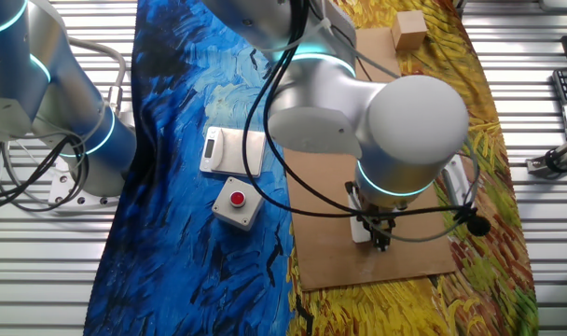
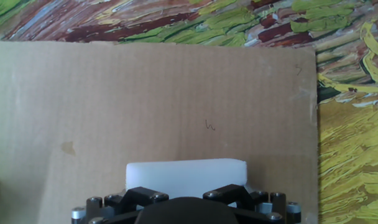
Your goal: Clean the tabletop with a sponge
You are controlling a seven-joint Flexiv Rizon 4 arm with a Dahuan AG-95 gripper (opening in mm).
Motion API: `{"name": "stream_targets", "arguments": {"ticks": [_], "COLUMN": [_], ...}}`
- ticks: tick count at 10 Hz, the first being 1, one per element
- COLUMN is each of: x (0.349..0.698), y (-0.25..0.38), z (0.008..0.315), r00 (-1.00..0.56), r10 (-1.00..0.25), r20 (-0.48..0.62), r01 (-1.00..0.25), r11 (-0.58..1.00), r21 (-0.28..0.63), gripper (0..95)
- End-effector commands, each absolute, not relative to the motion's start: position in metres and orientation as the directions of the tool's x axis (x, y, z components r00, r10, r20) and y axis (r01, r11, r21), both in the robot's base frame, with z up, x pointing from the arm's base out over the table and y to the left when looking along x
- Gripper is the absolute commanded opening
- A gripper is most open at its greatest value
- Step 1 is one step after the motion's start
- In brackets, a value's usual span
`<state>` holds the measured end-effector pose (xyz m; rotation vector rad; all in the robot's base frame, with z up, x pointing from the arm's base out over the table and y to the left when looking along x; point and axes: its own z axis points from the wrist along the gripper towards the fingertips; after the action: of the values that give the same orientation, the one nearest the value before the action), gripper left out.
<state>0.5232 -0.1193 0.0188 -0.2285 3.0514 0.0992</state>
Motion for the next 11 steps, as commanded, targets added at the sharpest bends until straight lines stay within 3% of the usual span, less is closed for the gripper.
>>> {"name": "stream_targets", "arguments": {"ticks": [1,11], "x": [0.524,0.528], "y": [-0.119,-0.118], "z": [0.023,0.046], "r00": [-0.985,-0.985], "r10": [-0.151,-0.163], "r20": [-0.08,-0.06], "r01": [-0.156,-0.165], "r11": [0.986,0.985], "r21": [0.054,0.047], "gripper": [95.0,95.0]}}
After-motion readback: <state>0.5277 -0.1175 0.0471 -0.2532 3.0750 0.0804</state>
